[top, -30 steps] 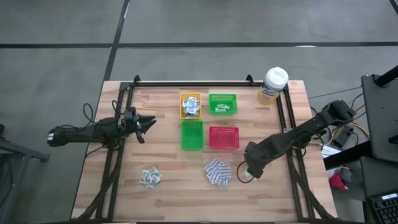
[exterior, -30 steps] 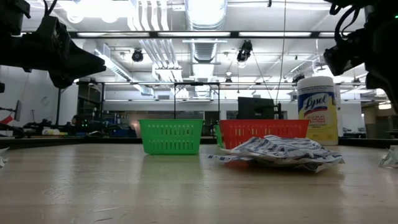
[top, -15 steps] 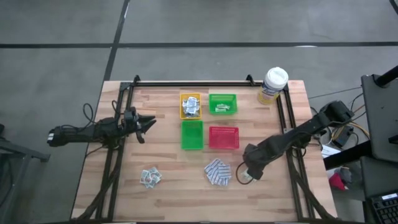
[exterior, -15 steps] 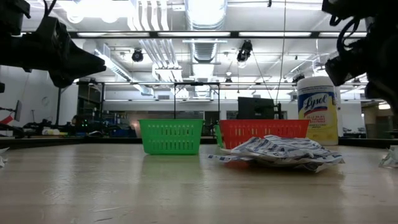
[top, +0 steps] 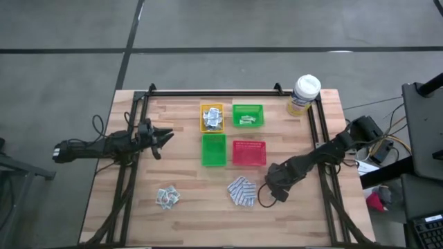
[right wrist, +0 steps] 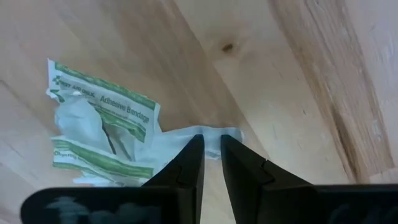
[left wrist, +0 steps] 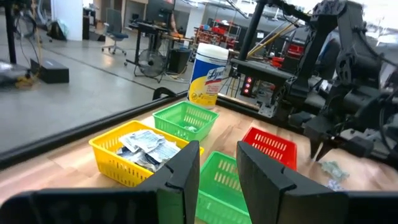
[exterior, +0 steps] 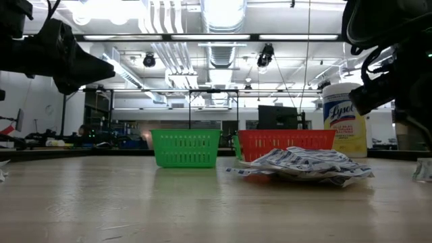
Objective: Pick & Place First Aid Supplies
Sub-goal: Put the green bandage pack into the top green bin
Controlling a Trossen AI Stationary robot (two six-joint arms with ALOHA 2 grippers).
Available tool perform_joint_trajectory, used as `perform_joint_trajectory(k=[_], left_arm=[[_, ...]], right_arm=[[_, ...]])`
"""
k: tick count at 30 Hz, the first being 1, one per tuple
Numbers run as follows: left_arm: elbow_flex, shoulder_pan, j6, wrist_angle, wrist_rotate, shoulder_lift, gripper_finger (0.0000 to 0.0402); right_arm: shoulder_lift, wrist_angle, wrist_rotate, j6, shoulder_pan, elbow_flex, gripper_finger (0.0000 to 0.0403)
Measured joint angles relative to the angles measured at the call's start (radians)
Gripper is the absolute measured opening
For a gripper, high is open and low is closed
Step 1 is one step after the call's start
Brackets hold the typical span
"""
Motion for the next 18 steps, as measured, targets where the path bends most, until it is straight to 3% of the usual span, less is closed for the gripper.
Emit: perform_joint_trajectory(k=[18], left_arm=[[0.000, 0.000, -0.185, 0.000, 0.000, 0.000, 0.0108]], right_arm=[[-0.014, 0.003, 0.018, 0.019, -0.006, -0.004, 0.0052]])
